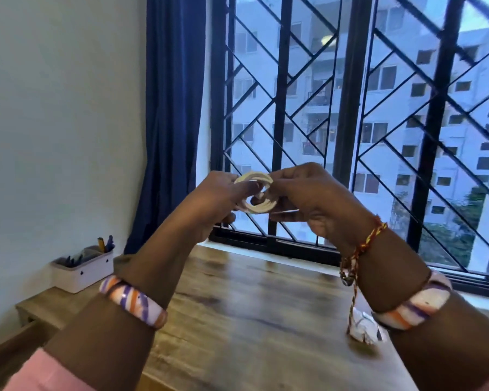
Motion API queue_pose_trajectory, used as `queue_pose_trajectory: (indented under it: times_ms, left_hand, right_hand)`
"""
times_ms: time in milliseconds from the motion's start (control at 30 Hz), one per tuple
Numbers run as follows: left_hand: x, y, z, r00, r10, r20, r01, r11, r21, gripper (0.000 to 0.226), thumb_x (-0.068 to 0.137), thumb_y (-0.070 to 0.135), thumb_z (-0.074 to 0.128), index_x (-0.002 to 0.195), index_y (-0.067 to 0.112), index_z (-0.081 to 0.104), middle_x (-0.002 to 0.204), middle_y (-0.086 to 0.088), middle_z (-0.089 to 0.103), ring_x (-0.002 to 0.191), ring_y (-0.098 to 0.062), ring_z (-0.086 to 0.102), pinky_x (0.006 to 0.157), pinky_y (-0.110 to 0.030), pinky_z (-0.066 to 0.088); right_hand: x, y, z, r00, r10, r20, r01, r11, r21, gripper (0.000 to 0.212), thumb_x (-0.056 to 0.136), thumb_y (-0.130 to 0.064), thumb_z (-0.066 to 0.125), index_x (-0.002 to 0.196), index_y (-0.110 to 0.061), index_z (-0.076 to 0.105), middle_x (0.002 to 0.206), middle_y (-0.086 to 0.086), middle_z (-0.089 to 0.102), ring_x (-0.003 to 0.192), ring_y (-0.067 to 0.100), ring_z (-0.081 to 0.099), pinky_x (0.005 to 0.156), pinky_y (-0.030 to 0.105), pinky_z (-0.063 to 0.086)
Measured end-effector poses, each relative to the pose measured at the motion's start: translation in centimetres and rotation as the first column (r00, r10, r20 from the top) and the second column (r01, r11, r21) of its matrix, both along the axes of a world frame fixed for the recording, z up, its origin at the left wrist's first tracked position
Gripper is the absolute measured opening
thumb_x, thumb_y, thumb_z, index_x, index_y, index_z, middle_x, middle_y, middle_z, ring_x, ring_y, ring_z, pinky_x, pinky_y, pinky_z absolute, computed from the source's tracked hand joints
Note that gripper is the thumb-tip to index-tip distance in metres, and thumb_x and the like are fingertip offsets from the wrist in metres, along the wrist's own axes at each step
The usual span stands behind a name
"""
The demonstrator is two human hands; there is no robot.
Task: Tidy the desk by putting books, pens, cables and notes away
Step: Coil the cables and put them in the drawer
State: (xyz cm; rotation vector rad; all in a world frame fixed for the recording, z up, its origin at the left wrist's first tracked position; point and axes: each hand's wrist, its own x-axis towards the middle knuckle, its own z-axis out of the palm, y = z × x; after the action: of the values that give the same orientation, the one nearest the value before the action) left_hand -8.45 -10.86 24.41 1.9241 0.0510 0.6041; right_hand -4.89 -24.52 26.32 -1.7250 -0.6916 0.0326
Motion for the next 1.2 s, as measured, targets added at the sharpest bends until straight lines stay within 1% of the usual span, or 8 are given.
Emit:
queue_pose_trajectory:
  times_ms: [200, 300, 400, 600, 767, 900, 1033, 1200]
  left_hand:
    - [4.5, -0.3, -1.9, 0.993, -0.102, -0.056, 0.072, 0.916, -0.394, 0.012, 0.084, 0.019, 0.064, 0.082, 0.007, 0.063, 0.068, -0.004, 0.058, 0.064, -0.014, 0.049, 0.047, -0.018, 0.040]
    - [7.1, -0.6, -2.9, 0.985, 0.155, 0.075, -0.155, 0.988, 0.003, 0.030, 0.084, 0.025, 0.065, 0.090, -0.004, 0.063, 0.077, -0.015, 0.059, 0.069, -0.022, 0.051, 0.055, -0.028, 0.037]
    - [9.3, -1.1, -4.1, 0.903, 0.267, 0.337, -0.411, 0.766, 0.494, 0.024, 0.087, 0.031, 0.060, 0.087, 0.008, 0.064, 0.080, -0.009, 0.066, 0.070, -0.022, 0.059, 0.060, -0.032, 0.044]
    - [15.4, -1.5, -7.8, 0.911, 0.268, 0.312, -0.410, 0.652, 0.638, 0.027, 0.091, 0.039, 0.050, 0.078, 0.015, 0.051, 0.073, -0.001, 0.053, 0.068, -0.019, 0.048, 0.052, -0.030, 0.030]
    - [22.3, -0.1, -11.8, 0.978, -0.046, -0.204, 0.047, 0.999, 0.004, 0.031, 0.093, 0.031, 0.051, 0.097, 0.004, 0.065, 0.078, -0.006, 0.061, 0.063, -0.013, 0.056, 0.052, -0.028, 0.051]
    - [26.1, 0.5, -14.7, 0.886, -0.358, -0.294, 0.097, 0.765, -0.637, 0.028, 0.092, 0.037, 0.051, 0.081, 0.016, 0.065, 0.066, 0.002, 0.059, 0.056, -0.006, 0.049, 0.049, -0.018, 0.037]
    - [28.9, -1.1, -15.6, 0.867, -0.287, -0.407, -0.018, 0.798, -0.602, 0.032, 0.094, 0.039, 0.046, 0.082, 0.013, 0.062, 0.071, -0.004, 0.055, 0.061, -0.011, 0.045, 0.052, -0.021, 0.032]
    - [30.5, -2.8, -15.0, 0.844, -0.187, -0.503, -0.035, 0.916, -0.399, 0.049, 0.094, 0.050, 0.036, 0.110, 0.009, 0.058, 0.094, -0.010, 0.056, 0.074, -0.014, 0.046, 0.057, -0.022, 0.038]
  right_hand:
    - [6.0, -0.5, -2.0, 0.968, 0.156, -0.195, -0.148, 0.987, 0.055, 0.012, 0.079, 0.002, 0.062, 0.077, -0.008, 0.068, 0.068, 0.010, 0.072, 0.059, 0.017, 0.070, 0.071, 0.034, 0.055]
    - [8.8, 0.0, -3.3, 0.975, 0.109, -0.191, -0.103, 0.994, 0.044, 0.006, 0.078, 0.000, 0.064, 0.082, -0.002, 0.069, 0.070, 0.011, 0.071, 0.058, 0.016, 0.067, 0.072, 0.035, 0.055]
    - [11.5, 0.8, -4.9, 0.991, -0.088, 0.099, 0.094, 0.994, -0.062, 0.009, 0.075, -0.012, 0.069, 0.074, -0.003, 0.070, 0.070, 0.017, 0.069, 0.061, 0.018, 0.061, 0.064, 0.037, 0.052]
    - [18.0, 1.1, -8.9, 0.956, -0.179, 0.231, 0.219, 0.963, -0.159, 0.012, 0.078, -0.010, 0.062, 0.067, -0.008, 0.067, 0.071, 0.014, 0.067, 0.071, 0.027, 0.065, 0.066, 0.043, 0.057]
    - [23.8, 1.1, -11.6, 0.957, -0.038, -0.289, -0.006, 0.989, -0.150, 0.004, 0.083, -0.004, 0.063, 0.083, 0.000, 0.065, 0.077, 0.014, 0.066, 0.069, 0.020, 0.064, 0.067, 0.032, 0.056]
    - [28.0, 0.5, -13.9, 0.886, 0.055, -0.461, -0.154, 0.971, -0.182, 0.023, 0.081, -0.002, 0.065, 0.101, -0.012, 0.064, 0.088, 0.009, 0.070, 0.074, 0.017, 0.065, 0.067, 0.030, 0.056]
    - [29.8, -0.2, -16.0, 0.988, 0.017, -0.153, -0.062, 0.952, -0.300, 0.024, 0.079, -0.013, 0.070, 0.095, -0.031, 0.066, 0.087, 0.001, 0.072, 0.084, 0.019, 0.069, 0.073, 0.038, 0.057]
    - [30.5, -1.0, -17.3, 0.991, 0.036, -0.126, -0.028, 0.998, 0.064, 0.017, 0.081, -0.009, 0.062, 0.096, -0.015, 0.069, 0.082, 0.002, 0.072, 0.079, 0.018, 0.071, 0.065, 0.030, 0.059]
